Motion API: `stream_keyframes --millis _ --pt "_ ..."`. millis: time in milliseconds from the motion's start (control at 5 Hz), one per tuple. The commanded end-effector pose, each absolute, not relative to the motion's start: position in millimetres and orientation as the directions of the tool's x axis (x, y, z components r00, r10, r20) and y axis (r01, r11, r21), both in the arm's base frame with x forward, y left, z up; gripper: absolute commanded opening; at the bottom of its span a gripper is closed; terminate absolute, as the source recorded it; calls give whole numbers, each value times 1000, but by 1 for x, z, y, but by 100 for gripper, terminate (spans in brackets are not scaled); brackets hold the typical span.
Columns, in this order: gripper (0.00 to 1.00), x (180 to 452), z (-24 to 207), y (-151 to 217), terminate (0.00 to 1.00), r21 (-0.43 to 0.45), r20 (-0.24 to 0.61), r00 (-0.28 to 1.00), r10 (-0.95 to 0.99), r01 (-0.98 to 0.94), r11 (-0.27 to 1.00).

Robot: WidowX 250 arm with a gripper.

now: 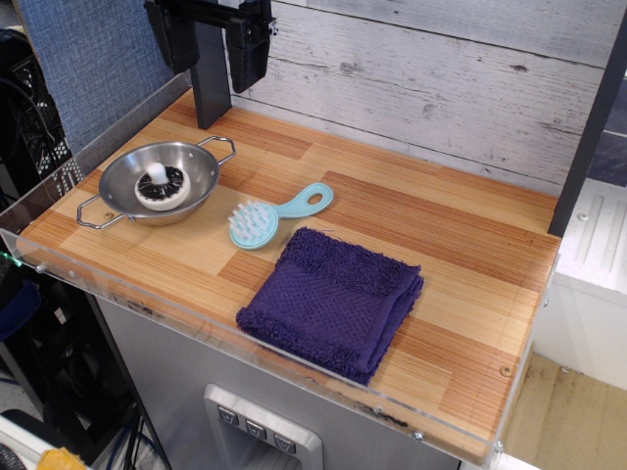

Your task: Move the cloth up to the right of the brush.

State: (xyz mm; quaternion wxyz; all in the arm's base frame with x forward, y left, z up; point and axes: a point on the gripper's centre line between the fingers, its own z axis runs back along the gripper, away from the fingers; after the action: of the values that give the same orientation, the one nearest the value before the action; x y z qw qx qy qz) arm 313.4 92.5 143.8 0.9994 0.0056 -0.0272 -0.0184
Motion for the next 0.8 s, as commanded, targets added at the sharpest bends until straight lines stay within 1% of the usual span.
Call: stream_keyframes --millis 0,400,600 --pt "100 313 144 93 0 12 54 998 -37 37 999" --pt "100 259 129 56 0 7 16 1000 -10 10 1000" --pt "100 233 114 36 0 -23 10 1000 -30 30 999"
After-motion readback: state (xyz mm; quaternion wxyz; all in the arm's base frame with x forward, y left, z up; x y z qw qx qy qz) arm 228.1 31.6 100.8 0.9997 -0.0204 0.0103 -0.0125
